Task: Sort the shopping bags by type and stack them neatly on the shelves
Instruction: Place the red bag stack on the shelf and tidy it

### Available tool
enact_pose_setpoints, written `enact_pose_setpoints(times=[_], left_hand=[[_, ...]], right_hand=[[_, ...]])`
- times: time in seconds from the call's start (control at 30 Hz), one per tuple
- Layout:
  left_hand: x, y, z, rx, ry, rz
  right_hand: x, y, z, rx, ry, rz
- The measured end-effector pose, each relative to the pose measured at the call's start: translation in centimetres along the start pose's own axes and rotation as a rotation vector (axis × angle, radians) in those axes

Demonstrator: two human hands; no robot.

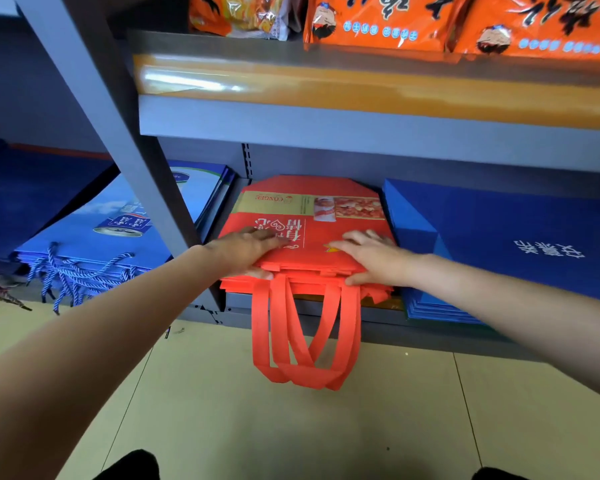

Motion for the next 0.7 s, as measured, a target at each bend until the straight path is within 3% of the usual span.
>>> enact_pose_setpoints(times=[0.1, 0.3, 0.47, 0.57, 0.7], left_hand=[[1.0, -0.3, 0.2, 0.033, 0.056, -0.150], [0.5, 0.6, 0.9, 0.033, 0.058, -0.329], [1.5, 2.1, 1.2, -0.082, 0.028, -0.177], [0.7, 1.7, 1.2, -0.041, 0.003, 0.000], [0.0, 1.5, 1.3, 0.019, 0.009, 0.000]], right_hand=[[-0.4, 1.1, 0.2, -0.035, -0.030, 0.095], [0.4, 0.5, 0.7, 0.082, -0.030, 0.130], [0.7, 2.8, 1.3, -0.125, 0.037, 0.216], [0.9, 2.2, 1.6, -0.077, -0.002, 0.127], [1.3, 1.0, 2.0, -0.048, -0.020, 0.130]])
Point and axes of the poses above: each hand's wrist, its own z-axis towards the middle knuckle, its own y-axis out of the back of the hand, x = y × z, the point moved 7 cm from there along z, towards the middle knuckle, and after that the axes turned 10 degrees about z, right-handed, at the moved point
